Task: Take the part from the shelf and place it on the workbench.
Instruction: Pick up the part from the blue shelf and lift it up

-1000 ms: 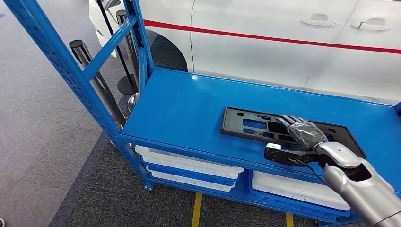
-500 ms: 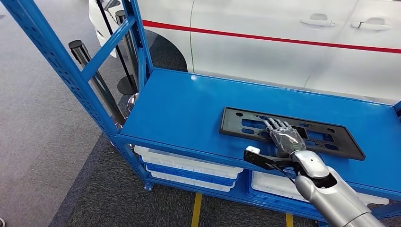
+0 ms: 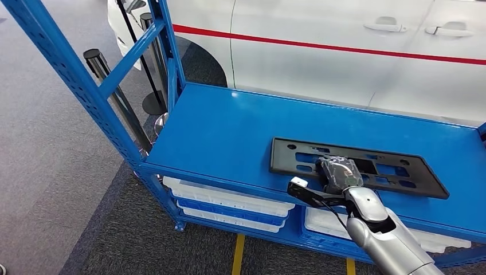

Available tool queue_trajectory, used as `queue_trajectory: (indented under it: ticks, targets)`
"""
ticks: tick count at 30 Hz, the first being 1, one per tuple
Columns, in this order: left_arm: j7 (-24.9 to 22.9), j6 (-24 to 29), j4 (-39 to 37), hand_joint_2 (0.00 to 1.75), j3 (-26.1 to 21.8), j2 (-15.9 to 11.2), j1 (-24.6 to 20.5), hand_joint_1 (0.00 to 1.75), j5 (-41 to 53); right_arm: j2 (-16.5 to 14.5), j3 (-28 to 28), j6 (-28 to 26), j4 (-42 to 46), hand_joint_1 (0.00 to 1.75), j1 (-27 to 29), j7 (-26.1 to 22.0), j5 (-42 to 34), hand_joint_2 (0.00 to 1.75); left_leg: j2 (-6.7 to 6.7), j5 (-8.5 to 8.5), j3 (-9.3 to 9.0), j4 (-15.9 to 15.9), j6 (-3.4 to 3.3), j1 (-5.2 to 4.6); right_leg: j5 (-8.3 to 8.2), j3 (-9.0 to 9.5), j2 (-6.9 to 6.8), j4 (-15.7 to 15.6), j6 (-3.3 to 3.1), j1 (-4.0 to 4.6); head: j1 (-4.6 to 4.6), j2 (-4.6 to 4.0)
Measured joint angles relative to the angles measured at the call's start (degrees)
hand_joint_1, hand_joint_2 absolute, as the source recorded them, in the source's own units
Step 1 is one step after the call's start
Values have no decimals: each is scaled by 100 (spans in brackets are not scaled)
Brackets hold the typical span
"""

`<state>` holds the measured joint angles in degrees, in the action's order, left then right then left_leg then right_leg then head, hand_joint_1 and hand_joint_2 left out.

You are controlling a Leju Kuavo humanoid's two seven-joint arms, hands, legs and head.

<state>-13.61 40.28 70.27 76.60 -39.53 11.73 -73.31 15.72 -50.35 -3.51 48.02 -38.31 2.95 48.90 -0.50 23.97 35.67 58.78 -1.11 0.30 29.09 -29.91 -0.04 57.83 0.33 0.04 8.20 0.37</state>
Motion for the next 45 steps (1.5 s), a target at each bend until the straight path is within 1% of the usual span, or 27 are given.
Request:
queue_trajectory:
  ticks: [15, 19, 24, 28, 35, 38, 40, 41, 42, 43, 44, 45]
  targets:
    - [18, 0, 0, 0, -211, 15, 152, 0, 167, -1, 133, 10, 5, 175, 77, -60, 89, 175, 0, 0, -4, 0, 0, 0, 0, 3, -1, 0, 0, 0, 0, 0]
    - [37, 0, 0, 175, -394, 37, 255, 0, 342, -1, 214, 39, 19, 175, 121, -115, 166, 175, 0, 0, -4, 0, 0, 0, 0, 4, -1, 0, 0, 0, 0, 0]
    - [-303, 0, 15, 175, -808, 89, 489, 0, 830, 1, 389, 69, 96, 175, 211, -265, 301, 175, 0, 0, -4, 0, 0, 0, 0, 4, 0, 0, 0, -1, 0, 0]
    - [-460, 0, 176, 175, -1102, 117, 662, 0, 1030, 34, 629, -246, 378, 175, 311, -591, 239, 175, 0, 0, -2, 0, 0, -3, 0, 2, 1, 0, 0, -3, 0, 0]
    - [-445, -14, 226, 175, -1042, 121, 585, 0, 815, 185, 1459, -433, 1786, 175, 361, -1011, -127, 175, 10, 5, 1, 10, -5, -13, -3, -6, 8, -5, 4, -14, 0, 0]
    - [-403, -26, 210, 175, -884, 117, 451, 0, 677, 252, 1772, -468, 2376, 175, 362, -1100, -122, 175, 3, 19, 8, 34, -46, -38, -13, 6, 4, -22, 40, -43, 0, 0]
    - [-384, -15, 206, 175, -756, 104, 361, 0, 609, 305, 1942, -464, 2653, 175, 363, -1132, -102, 175, 9, -21, -14, -24, -80, -12, 3, 16, 6, -5, 68, -36, 0, 1]
    - [-381, -10, 208, 175, -690, 96, 313, 0, 578, 339, 2010, -463, 2759, 175, 361, -1145, -85, 175, 17, -53, -29, -70, -102, 6, 77, -10, 7, 70, 82, -35, -1, 1]
    - [-384, -7, 211, 175, -626, 87, 261, 0, 554, 372, 2064, -462, 2840, 175, 360, -1157, -62, 175, 26, -80, -40, -115, -123, 25, 218, -83, 9, 248, 93, -35, -1, 1]
    - [-396, -5, 216, 175, -554, 80, 203, 0, 538, 405, 2107, -462, 2899, 175, 365, -1167, -35, 175, 33, -98, -43, -139, -136, 35, 414, -210, 9, 544, 107, -48, -1, 0]
    - [-414, -5, 220, 175, -476, 73, 149, 0, 526, 434, 2137, -463, 2938, 175, 374, -1173, -10, 175, 38, -107, -34, -145, -144, 35, 618, -379, 9, 914, 123, -59, -1, 0]
    - [-434, -4, 225, 175, -393, 67, 101, 0, 512, 454, 2154, -463, 2960, 175, 395, -1177, 13, 175, 43, -111, -21, -140, -141, 37, 767, -540, 9, 1272, 141, -77, 0, 0]
